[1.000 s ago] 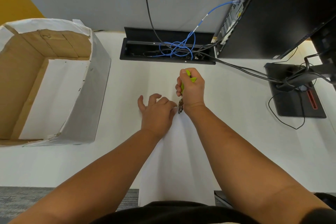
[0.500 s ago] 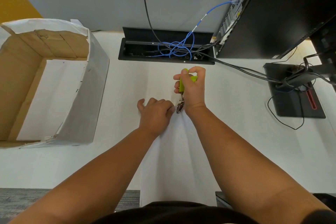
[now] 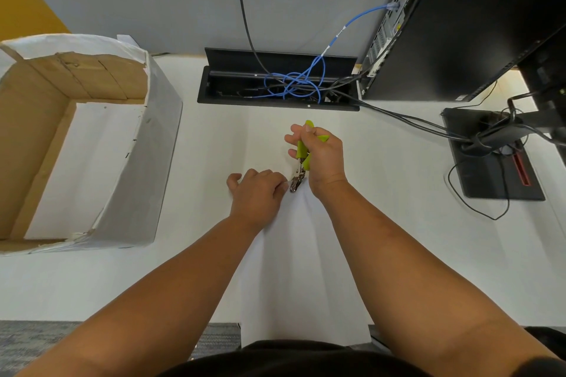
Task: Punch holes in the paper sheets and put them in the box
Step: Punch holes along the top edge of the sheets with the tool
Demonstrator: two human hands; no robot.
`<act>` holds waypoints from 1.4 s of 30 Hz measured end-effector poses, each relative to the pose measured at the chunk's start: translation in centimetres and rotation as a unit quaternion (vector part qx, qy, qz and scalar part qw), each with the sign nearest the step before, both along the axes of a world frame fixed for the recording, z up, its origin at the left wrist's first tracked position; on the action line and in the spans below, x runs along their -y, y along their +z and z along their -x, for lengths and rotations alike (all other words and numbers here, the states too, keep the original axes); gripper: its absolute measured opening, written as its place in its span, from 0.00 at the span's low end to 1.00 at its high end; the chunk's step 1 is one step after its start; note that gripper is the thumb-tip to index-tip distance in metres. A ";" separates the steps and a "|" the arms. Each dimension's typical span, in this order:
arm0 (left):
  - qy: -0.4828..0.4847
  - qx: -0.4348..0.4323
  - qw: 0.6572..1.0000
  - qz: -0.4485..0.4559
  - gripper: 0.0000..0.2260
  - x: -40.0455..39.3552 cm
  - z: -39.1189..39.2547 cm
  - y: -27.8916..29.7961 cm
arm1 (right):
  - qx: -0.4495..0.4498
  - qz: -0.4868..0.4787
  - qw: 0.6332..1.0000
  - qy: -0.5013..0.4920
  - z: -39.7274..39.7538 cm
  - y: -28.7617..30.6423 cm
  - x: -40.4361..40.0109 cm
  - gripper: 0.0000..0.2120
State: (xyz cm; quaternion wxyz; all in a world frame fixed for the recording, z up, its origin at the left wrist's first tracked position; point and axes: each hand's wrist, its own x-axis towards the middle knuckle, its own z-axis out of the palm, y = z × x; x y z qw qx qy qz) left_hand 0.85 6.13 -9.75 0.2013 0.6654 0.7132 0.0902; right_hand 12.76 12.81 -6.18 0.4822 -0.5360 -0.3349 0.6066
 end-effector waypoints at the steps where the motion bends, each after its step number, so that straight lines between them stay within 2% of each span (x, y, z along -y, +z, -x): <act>1: 0.004 0.002 1.000 0.005 0.13 -0.1 0.1 0.0 | -0.004 0.000 1.000 0.005 -0.1 0.0 0.0 0.09; 7: 0.029 0.022 0.999 0.038 0.14 -0.5 0.2 -0.2 | -0.022 0.015 1.000 0.009 -0.2 0.2 -0.1 0.08; 14: 0.033 0.025 0.998 0.039 0.14 -0.2 0.2 0.2 | -0.007 0.032 0.999 0.015 -0.2 0.0 -0.2 0.05; 18: 0.025 0.034 0.999 0.019 0.13 0.1 0.4 -0.1 | -0.036 0.063 0.997 -0.032 -0.4 0.0 -0.5 0.04; 21: 0.032 0.032 0.999 0.029 0.14 0.1 0.4 -0.1 | -0.044 0.064 0.997 -0.009 -0.5 0.1 -0.4 0.04; 25: 0.056 0.029 0.997 0.053 0.14 -0.2 0.4 0.0 | -0.042 0.014 0.994 0.095 -0.3 0.5 -0.1 0.11; 28: 0.070 0.040 0.995 0.059 0.14 -0.3 0.3 0.1 | -0.031 -0.007 0.990 0.134 0.0 0.8 0.1 0.14; 37: 0.060 0.046 0.997 0.033 0.12 0.2 0.3 0.3 | 0.000 0.050 0.998 0.045 0.3 0.6 -0.5 0.13; 42: 0.097 0.049 0.992 0.070 0.13 -0.1 0.5 -0.1 | -0.023 0.023 0.995 0.099 0.1 0.7 -0.1 0.18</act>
